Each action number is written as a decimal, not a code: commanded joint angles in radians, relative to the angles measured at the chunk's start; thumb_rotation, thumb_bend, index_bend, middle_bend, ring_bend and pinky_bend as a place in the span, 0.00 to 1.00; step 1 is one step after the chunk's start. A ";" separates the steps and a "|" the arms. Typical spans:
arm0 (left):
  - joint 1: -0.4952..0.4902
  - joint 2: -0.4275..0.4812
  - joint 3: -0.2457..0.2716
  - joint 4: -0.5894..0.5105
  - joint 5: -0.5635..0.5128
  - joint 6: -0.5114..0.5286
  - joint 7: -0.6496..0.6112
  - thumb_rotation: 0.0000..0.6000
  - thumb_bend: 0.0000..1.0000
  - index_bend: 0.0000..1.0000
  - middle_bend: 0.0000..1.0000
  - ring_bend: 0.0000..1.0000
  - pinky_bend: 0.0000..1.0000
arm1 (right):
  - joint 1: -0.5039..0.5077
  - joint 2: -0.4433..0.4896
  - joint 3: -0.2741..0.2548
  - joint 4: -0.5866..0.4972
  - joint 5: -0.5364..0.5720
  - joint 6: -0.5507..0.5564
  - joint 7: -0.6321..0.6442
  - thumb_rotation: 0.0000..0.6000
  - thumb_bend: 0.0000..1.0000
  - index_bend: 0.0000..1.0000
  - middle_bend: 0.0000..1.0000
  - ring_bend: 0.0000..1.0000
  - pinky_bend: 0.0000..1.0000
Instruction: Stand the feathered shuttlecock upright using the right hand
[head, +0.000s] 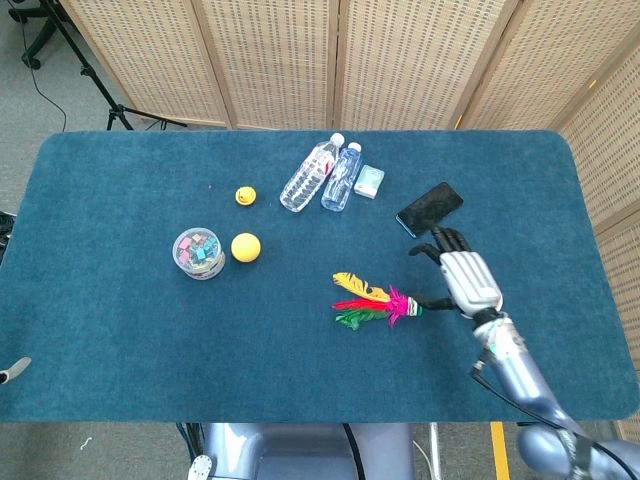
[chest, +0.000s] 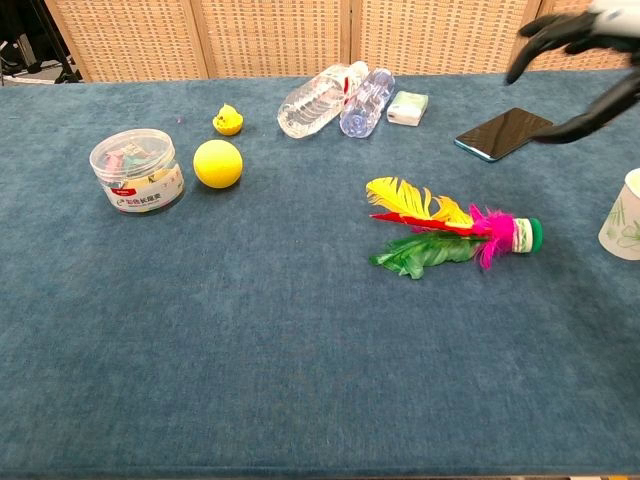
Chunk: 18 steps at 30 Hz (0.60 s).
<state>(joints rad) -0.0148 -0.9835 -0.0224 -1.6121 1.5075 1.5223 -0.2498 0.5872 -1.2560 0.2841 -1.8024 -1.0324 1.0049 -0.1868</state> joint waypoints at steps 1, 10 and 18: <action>-0.009 -0.003 0.001 -0.005 -0.002 -0.014 0.014 1.00 0.00 0.00 0.00 0.00 0.00 | 0.143 -0.159 0.041 0.096 0.206 -0.066 -0.148 1.00 0.26 0.35 0.00 0.00 0.00; -0.024 0.002 -0.010 -0.003 -0.031 -0.048 0.001 1.00 0.00 0.00 0.00 0.00 0.00 | 0.257 -0.307 0.037 0.213 0.380 -0.072 -0.226 1.00 0.26 0.37 0.00 0.00 0.00; -0.025 0.007 -0.011 0.000 -0.037 -0.054 -0.014 1.00 0.00 0.00 0.00 0.00 0.00 | 0.286 -0.340 0.026 0.279 0.449 -0.078 -0.241 1.00 0.26 0.37 0.00 0.00 0.00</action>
<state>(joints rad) -0.0396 -0.9769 -0.0336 -1.6127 1.4708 1.4684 -0.2639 0.8694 -1.5931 0.3123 -1.5292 -0.5929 0.9308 -0.4287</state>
